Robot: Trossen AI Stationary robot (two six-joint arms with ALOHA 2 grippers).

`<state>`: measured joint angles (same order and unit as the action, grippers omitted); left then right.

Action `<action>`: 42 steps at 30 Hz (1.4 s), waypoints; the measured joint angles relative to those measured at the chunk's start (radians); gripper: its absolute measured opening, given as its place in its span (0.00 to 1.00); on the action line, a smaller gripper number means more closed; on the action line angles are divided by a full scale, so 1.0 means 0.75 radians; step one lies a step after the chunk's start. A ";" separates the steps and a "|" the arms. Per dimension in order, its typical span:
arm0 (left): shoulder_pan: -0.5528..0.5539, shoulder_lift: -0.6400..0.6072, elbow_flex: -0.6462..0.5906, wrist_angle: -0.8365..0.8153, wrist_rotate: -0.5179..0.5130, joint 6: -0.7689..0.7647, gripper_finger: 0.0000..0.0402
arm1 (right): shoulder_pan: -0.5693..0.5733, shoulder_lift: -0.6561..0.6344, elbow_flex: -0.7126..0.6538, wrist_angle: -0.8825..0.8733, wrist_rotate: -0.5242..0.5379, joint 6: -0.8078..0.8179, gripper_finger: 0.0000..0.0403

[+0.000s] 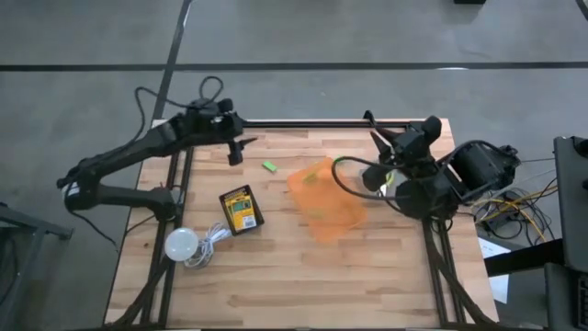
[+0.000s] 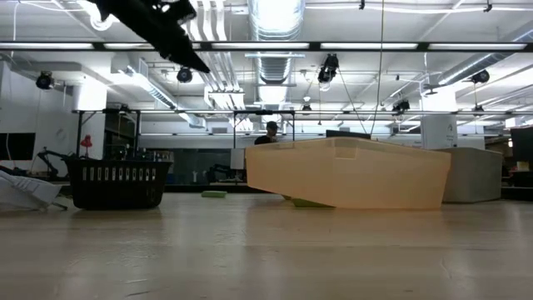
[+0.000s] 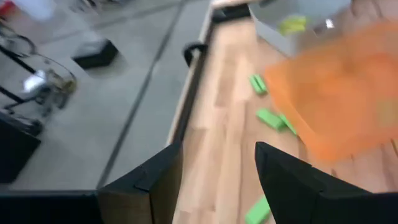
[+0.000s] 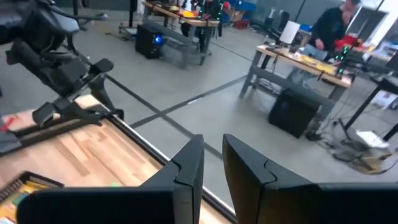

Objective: Pick & Place School Supplies
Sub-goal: Put the green eraser into the orange bin

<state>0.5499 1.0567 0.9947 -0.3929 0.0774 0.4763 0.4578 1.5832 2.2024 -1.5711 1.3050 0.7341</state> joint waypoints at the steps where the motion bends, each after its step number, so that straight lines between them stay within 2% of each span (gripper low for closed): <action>1: 0.000 0.027 0.000 -0.005 0.001 0.019 0.51 | -0.007 -0.004 0.000 0.000 -0.001 -0.021 0.14; 8: 0.001 0.204 0.000 -0.032 0.001 0.188 0.51 | -0.019 -0.033 0.000 0.000 -0.026 -0.043 0.14; 13: 0.001 0.326 0.000 -0.072 0.001 0.384 0.51 | -0.018 -0.035 0.000 0.000 -0.071 -0.047 0.14; 21: 0.001 0.519 0.000 -0.080 0.000 0.520 0.51 | -0.018 -0.034 0.000 0.000 -0.076 -0.047 0.14; 33: 0.000 0.682 0.000 -0.078 -0.017 0.587 0.41 | -0.018 -0.034 0.000 0.000 -0.075 -0.047 0.14; 42: -0.003 0.750 0.000 -0.043 -0.010 0.587 0.39 | -0.018 -0.034 0.000 0.000 -0.075 -0.052 0.14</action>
<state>0.5480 1.6188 0.9947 -0.4255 0.0699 0.9162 0.4446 1.5574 2.2024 -1.5711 1.2484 0.6951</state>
